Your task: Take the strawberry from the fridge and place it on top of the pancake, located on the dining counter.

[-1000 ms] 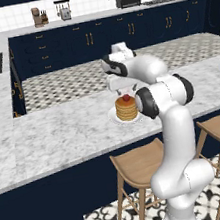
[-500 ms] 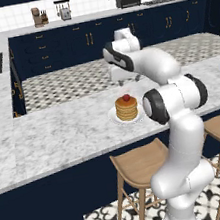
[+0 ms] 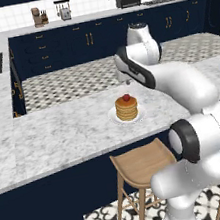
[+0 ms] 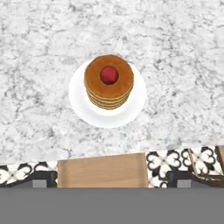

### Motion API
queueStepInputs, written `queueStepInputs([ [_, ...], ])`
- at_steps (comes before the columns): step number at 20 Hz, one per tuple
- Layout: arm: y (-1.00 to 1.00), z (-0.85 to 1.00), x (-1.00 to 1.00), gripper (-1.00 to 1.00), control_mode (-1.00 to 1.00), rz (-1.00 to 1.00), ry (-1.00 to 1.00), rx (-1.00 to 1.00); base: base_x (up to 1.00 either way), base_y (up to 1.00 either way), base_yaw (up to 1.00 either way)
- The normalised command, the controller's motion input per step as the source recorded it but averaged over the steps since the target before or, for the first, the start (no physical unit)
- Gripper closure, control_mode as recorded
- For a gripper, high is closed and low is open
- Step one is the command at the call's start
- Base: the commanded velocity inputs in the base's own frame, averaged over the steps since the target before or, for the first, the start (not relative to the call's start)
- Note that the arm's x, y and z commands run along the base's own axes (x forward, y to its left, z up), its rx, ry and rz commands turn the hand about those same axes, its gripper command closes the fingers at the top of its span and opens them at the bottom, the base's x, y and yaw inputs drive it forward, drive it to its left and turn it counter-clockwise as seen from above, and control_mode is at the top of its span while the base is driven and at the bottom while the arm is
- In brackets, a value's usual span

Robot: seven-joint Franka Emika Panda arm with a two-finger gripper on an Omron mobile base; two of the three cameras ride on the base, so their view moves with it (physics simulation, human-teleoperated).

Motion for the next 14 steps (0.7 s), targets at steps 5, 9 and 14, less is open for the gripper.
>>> queueStepInputs([
  [5,0.19,0.27,-0.99,-1.0,-1.0,0.0,-0.28,-0.01,0.0,0.0,0.0],
  [9,0.57,0.26,-0.69,-1.0,-1.0,0.0,-0.07,-0.12,0.0,0.0,0.0],
  [14,0.73,0.1,-0.34,-1.0,-1.0,-0.01,0.0,-0.21,0.0,0.0,0.0],
])
